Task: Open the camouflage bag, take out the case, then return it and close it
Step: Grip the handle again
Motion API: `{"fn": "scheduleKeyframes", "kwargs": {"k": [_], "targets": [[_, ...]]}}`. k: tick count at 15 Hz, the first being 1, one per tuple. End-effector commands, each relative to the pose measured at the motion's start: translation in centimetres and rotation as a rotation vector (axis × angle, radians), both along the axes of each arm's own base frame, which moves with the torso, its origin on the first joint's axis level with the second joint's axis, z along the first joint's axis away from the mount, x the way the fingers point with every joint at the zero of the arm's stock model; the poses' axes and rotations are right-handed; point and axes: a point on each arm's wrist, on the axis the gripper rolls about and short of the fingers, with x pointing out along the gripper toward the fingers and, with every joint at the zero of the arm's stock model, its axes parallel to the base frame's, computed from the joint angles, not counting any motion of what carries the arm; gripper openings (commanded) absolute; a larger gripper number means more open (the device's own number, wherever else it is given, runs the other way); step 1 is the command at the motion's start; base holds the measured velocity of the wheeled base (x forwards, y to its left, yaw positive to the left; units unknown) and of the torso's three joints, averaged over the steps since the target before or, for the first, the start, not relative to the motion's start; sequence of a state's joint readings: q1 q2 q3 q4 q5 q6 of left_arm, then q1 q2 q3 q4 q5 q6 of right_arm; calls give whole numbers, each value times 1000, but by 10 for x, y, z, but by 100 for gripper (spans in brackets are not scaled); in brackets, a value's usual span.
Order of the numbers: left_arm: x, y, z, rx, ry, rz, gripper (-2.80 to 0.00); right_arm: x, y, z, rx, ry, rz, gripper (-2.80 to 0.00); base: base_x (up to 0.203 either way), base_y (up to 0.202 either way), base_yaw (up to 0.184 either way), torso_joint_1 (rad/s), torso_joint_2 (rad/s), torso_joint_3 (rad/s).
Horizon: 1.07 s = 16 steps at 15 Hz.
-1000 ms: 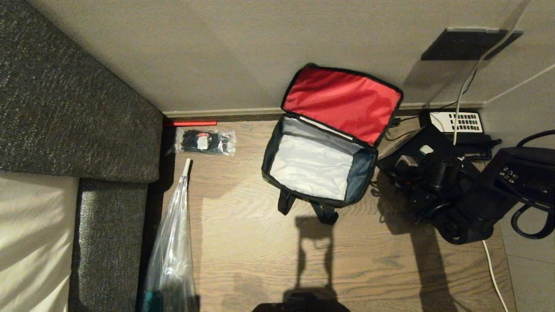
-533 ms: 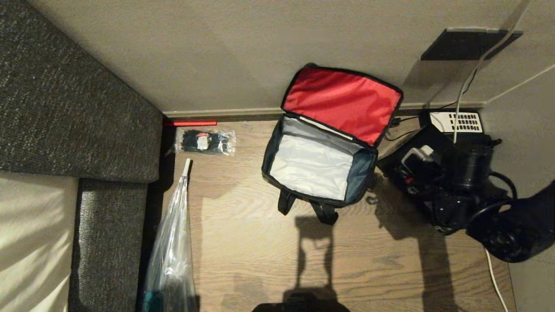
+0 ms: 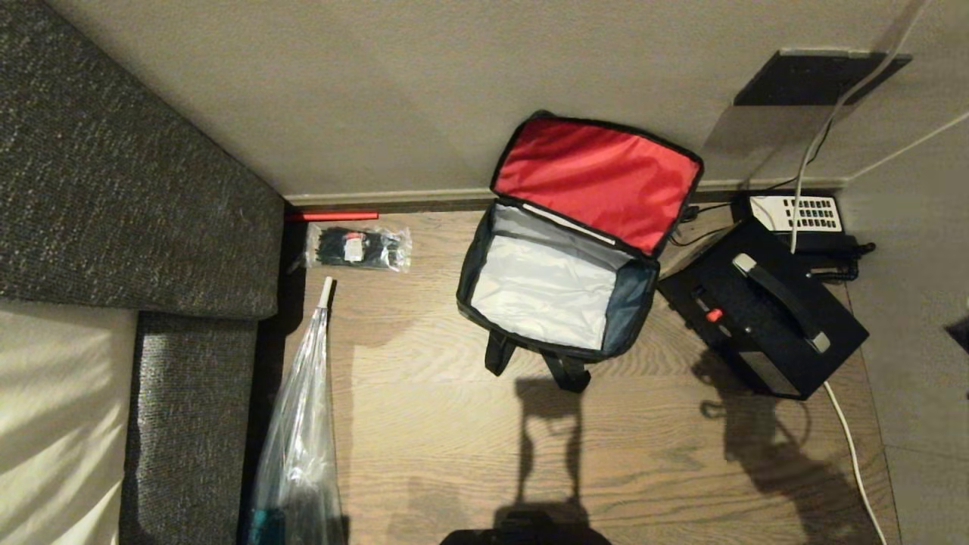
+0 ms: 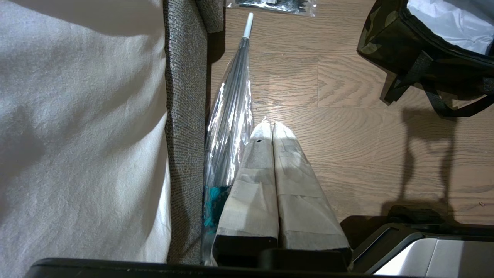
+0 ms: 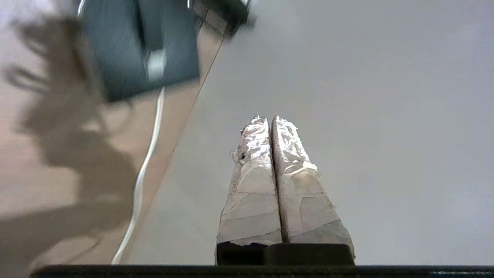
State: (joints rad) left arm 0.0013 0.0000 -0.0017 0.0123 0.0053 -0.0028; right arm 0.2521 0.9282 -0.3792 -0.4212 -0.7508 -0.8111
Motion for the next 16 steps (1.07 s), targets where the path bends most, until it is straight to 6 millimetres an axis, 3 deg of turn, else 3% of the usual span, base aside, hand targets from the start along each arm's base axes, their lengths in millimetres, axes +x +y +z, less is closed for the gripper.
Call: {"fn": "scheduleKeyframes", "kwargs": {"k": [1, 3, 7, 10, 12, 16], "targets": [[0, 0, 0, 0, -3, 1, -280, -71, -18, -30, 158, -95, 33, -280, 0, 0, 0, 0, 0, 0], [0, 0, 0, 0, -3, 1, -280, -87, -18, -58, 396, -107, 167, -280, 0, 0, 0, 0, 0, 0], [0, 0, 0, 0, -3, 1, -280, -113, -14, -104, 623, -185, 358, -280, 0, 0, 0, 0, 0, 0], [0, 0, 0, 0, -3, 1, -280, -112, -12, -117, 876, -213, 398, -280, 0, 0, 0, 0, 0, 0], [0, 0, 0, 0, -4, 1, -280, -117, -11, -123, 857, -180, 401, -280, 0, 0, 0, 0, 0, 0], [0, 0, 0, 0, -3, 1, -280, -127, -12, -126, 875, -333, 444, -280, 0, 0, 0, 0, 0, 0]]}}
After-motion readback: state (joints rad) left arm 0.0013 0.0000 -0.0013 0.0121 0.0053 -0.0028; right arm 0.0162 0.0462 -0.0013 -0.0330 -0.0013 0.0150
